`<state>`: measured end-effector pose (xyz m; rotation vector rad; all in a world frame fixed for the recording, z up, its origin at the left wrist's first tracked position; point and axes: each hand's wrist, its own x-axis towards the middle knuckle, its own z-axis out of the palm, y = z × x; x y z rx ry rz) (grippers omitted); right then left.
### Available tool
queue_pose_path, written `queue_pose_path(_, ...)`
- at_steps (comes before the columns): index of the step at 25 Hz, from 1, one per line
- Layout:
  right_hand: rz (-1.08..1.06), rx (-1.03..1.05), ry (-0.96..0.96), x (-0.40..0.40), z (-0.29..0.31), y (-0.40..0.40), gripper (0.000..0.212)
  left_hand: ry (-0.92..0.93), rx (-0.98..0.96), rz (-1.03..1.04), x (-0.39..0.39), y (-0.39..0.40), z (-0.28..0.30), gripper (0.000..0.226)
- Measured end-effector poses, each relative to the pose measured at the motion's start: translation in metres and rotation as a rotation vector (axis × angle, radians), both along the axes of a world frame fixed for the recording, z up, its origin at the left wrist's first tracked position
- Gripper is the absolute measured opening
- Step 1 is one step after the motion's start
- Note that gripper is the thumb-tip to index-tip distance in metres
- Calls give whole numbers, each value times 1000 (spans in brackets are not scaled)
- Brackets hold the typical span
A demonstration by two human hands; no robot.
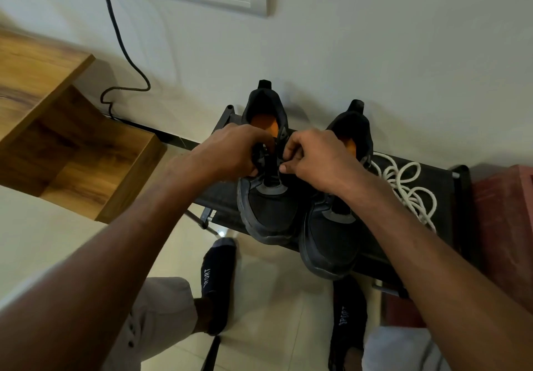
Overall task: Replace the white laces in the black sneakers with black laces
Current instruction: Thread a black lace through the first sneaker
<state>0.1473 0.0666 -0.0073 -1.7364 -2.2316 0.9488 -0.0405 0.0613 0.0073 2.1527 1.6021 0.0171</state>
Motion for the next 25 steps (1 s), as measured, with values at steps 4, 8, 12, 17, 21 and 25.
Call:
queue_pose_path(4, -17, 58, -46, 2, 0, 0, 4, -10, -1, 42, -6, 1, 3, 57)
queue_pose_path(8, -18, 63, -35, -1, 2, 0, 9, 44, 8, 39, -8, -1, 3, 59)
queue_pose_path(12, 28, -374, 432, 12, 20, 4, 15, -59, 7, 55, -11, 1, 8, 50)
queue_pose_path(17, 74, -516, 890, 17, 35, 7, 27, -641, -18, 495, -10, 6, 19, 38)
queue_pose_path(21, -117, -387, 966, 8, 33, 7, 21, -908, -342, 570, 1, -1, 22, 65)
queue_pose_path(25, -248, -461, 1166, 6, 33, 8, 13, -948, -456, 507, 9, 1, 20, 72)
